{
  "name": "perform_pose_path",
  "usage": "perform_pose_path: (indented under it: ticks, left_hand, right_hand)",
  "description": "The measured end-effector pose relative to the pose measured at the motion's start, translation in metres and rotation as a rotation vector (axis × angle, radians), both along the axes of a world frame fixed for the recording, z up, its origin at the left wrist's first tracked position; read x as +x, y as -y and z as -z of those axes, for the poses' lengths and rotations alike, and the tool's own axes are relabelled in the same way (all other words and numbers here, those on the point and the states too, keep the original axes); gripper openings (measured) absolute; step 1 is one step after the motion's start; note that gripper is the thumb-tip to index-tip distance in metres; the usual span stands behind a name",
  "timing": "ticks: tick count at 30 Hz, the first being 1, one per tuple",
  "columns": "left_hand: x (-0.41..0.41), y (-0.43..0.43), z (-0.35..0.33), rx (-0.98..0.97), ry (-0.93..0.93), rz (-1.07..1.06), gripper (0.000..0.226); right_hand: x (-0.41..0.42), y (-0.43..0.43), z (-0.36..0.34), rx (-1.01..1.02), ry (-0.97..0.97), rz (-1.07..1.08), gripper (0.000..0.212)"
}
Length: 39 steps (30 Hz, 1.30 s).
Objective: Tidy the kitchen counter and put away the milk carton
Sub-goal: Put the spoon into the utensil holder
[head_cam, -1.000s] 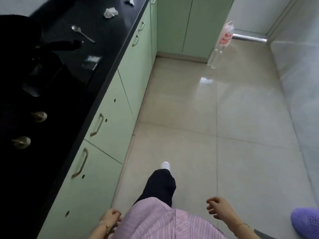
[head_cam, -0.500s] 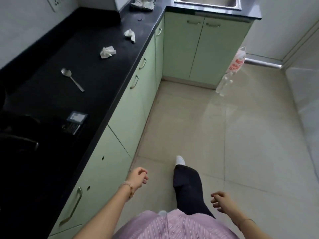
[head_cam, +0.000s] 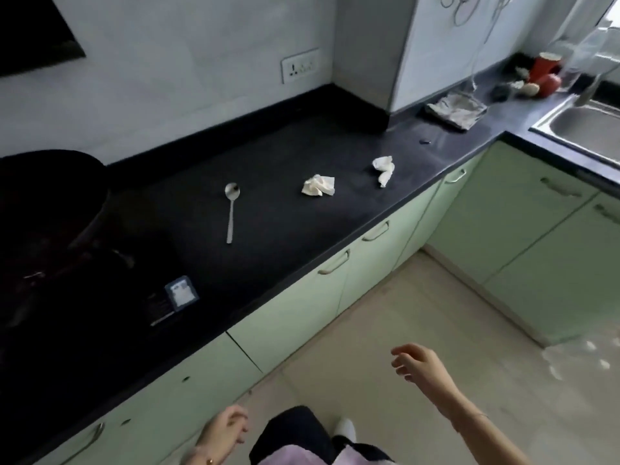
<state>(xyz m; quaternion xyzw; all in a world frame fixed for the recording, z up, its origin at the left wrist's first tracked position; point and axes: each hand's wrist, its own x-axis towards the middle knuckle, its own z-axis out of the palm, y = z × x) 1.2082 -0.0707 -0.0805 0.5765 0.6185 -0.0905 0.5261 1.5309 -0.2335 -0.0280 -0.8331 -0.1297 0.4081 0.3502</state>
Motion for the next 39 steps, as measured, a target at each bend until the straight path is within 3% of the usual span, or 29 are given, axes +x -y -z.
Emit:
perform_pose_path:
  ticks: [5, 8, 10, 14, 20, 22, 26, 30, 39]
  left_hand:
    - [0.093, -0.037, -0.074, 0.233, 0.303, 0.043, 0.019]
    - [0.122, -0.078, -0.099, 0.434, 0.347, -0.018, 0.016]
    - [0.127, -0.109, -0.107, 0.602, 0.302, -0.051, 0.017]
    - [0.118, -0.156, -0.1, 0.829, -0.003, 0.09, 0.036]
    - [0.111, -0.175, -0.062, 0.817, -0.235, 0.32, 0.054]
    - [0.109, -0.172, -0.06, 0.804, -0.271, 0.35, 0.049]
    - [0.107, -0.174, -0.064, 0.807, -0.286, 0.317, 0.067]
    - [0.111, -0.179, -0.066, 0.813, -0.299, 0.301, 0.048]
    - [0.116, -0.178, -0.07, 0.734, -0.305, 0.274, 0.045]
  right_hand:
    - [0.035, -0.089, -0.038, 0.151, 0.008, -0.215, 0.025]
    - [0.044, -0.138, -0.051, 0.213, 0.004, -0.299, 0.025]
    - [0.047, -0.171, -0.055, 0.245, 0.005, -0.346, 0.027]
    - [0.044, -0.233, -0.056, 0.26, 0.011, -0.415, 0.029]
    - [0.033, -0.313, -0.049, 0.25, 0.063, -0.557, 0.035]
    - [0.027, -0.338, -0.047, 0.251, 0.088, -0.586, 0.031]
    - [0.013, -0.388, -0.045, 0.218, 0.172, -0.613, 0.017]
    - [-0.001, -0.434, -0.046, 0.17, 0.261, -0.607, 0.019]
    - [-0.036, -0.472, -0.028, 0.056, 0.512, -0.609, 0.039]
